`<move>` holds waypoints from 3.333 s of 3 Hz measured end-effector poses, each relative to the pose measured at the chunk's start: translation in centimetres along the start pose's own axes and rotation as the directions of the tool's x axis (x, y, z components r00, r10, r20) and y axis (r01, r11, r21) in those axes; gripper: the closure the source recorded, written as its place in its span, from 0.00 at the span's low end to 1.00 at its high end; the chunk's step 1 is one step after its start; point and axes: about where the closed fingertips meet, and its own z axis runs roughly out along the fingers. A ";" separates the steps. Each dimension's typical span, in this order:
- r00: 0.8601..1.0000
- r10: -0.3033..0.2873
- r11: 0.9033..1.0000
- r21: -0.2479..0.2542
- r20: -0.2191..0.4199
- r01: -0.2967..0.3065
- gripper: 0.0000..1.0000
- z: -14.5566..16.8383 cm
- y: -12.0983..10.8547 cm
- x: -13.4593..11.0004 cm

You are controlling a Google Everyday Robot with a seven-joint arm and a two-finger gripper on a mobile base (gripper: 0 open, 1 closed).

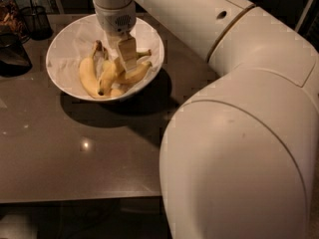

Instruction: Pick banana from white bowl

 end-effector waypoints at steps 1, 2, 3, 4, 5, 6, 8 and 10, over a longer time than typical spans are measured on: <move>1.000 -0.014 1.000 -0.023 -0.004 0.014 0.43 1.2 0.1 0.0; 0.999 -0.033 0.999 -0.032 -0.016 0.032 0.44 1.7 -0.1 0.0; 0.998 -0.055 0.998 -0.036 -0.032 0.054 0.43 1.9 -0.7 0.0; 0.997 -0.072 0.997 -0.040 -0.037 0.071 0.43 2.3 -1.1 -0.1; 0.997 -0.073 0.996 -0.050 -0.033 0.072 0.44 2.9 -1.3 0.0; 0.997 -0.072 0.995 -0.065 -0.024 0.071 0.44 3.8 -1.3 0.0; 0.998 -0.053 0.996 -0.073 -0.027 0.051 0.85 4.4 -1.3 0.3; 0.998 -0.053 0.996 -0.072 -0.027 0.051 1.00 4.4 -1.3 0.3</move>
Offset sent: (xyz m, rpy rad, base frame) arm -0.0108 -0.0156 -0.0188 -0.1240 0.0926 0.0326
